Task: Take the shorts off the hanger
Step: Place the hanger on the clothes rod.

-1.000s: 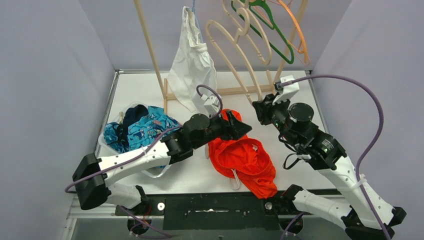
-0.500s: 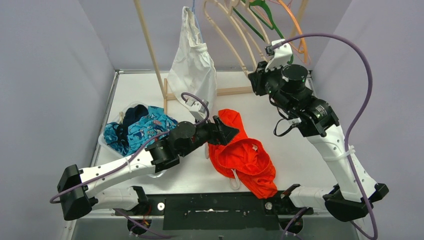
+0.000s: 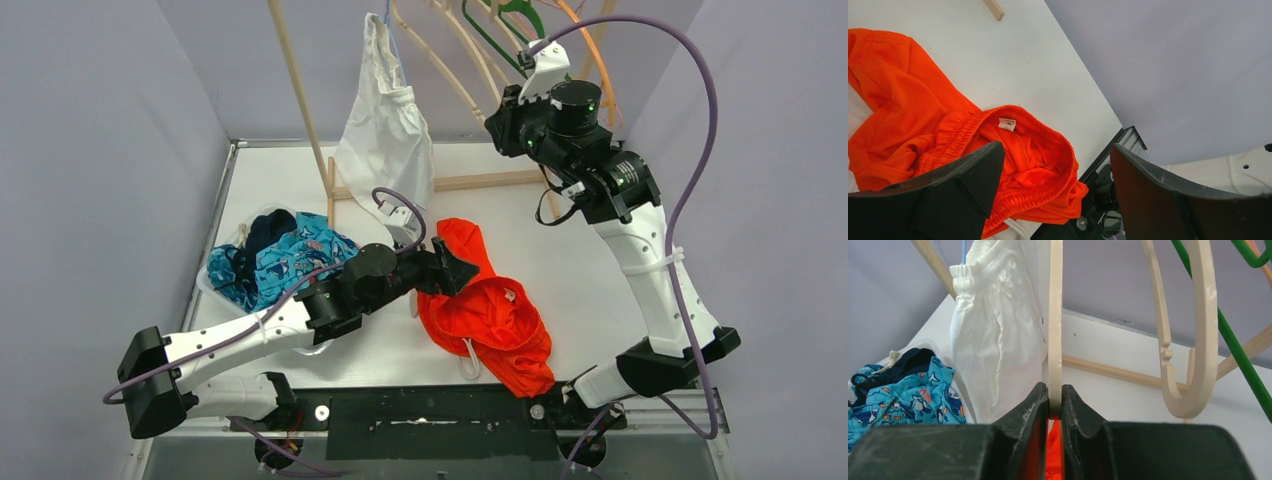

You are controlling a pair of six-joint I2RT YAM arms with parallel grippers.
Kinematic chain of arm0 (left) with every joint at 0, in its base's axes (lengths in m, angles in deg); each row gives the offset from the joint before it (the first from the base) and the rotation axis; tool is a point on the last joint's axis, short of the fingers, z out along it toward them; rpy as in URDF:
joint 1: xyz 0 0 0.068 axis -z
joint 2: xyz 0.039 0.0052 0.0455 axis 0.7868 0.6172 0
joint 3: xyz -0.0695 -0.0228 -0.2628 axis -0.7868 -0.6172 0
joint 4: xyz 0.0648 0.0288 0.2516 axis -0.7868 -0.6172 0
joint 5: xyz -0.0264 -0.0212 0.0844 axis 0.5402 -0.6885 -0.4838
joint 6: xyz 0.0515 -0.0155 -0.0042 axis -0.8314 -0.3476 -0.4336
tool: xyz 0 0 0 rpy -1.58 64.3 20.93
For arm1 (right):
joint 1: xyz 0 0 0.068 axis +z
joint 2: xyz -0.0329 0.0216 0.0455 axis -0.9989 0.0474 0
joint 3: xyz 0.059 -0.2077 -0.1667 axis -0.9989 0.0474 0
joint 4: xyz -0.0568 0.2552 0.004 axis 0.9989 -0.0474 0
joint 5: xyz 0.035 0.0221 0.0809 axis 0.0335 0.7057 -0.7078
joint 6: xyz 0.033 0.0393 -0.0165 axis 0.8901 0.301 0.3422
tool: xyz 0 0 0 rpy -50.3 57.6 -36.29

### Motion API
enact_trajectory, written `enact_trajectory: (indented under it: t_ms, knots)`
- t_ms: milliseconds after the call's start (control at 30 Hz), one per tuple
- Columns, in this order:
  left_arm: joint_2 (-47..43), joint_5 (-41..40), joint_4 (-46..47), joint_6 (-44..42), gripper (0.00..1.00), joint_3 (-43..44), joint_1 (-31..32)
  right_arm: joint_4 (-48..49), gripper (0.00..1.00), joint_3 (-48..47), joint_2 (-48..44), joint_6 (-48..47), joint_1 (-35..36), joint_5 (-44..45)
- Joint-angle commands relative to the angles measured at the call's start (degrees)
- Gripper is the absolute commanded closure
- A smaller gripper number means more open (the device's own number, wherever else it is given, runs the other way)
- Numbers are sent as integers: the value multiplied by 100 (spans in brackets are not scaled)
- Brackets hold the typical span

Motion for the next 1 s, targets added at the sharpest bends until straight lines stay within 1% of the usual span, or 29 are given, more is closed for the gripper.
enact_trajectory:
  t_ms: [0,67,167,300,433,467,533,567,700,767,867,967]
  knots:
    - [77,196,192,-63,23,314,33,105,100,-417,159,95,-154,-2]
    - [118,219,434,34,23,242,42,-119,100,-699,361,69,-220,151]
    - [311,420,755,146,23,240,71,-260,100,-869,545,24,-353,43]
    - [585,475,548,85,23,433,150,-360,100,-775,639,25,-408,-235]
    - [609,435,422,79,23,426,171,-343,100,-666,626,12,-456,-258]
    - [590,427,403,79,23,420,174,-296,97,-644,596,13,-457,-266]
    - [563,377,311,56,23,432,174,-159,86,-553,504,45,-461,-282]
    - [546,343,247,41,23,443,174,-104,83,-490,446,69,-459,-300]
    - [531,225,59,-17,22,499,169,223,57,109,-12,66,-456,-487]
    - [541,169,-62,-26,22,529,166,349,47,501,-305,33,-462,-517]
    - [512,95,-271,62,20,439,173,683,38,1410,-984,-29,-461,-421]
    - [396,158,-241,327,18,110,165,1222,32,2760,-1956,165,-459,-66]
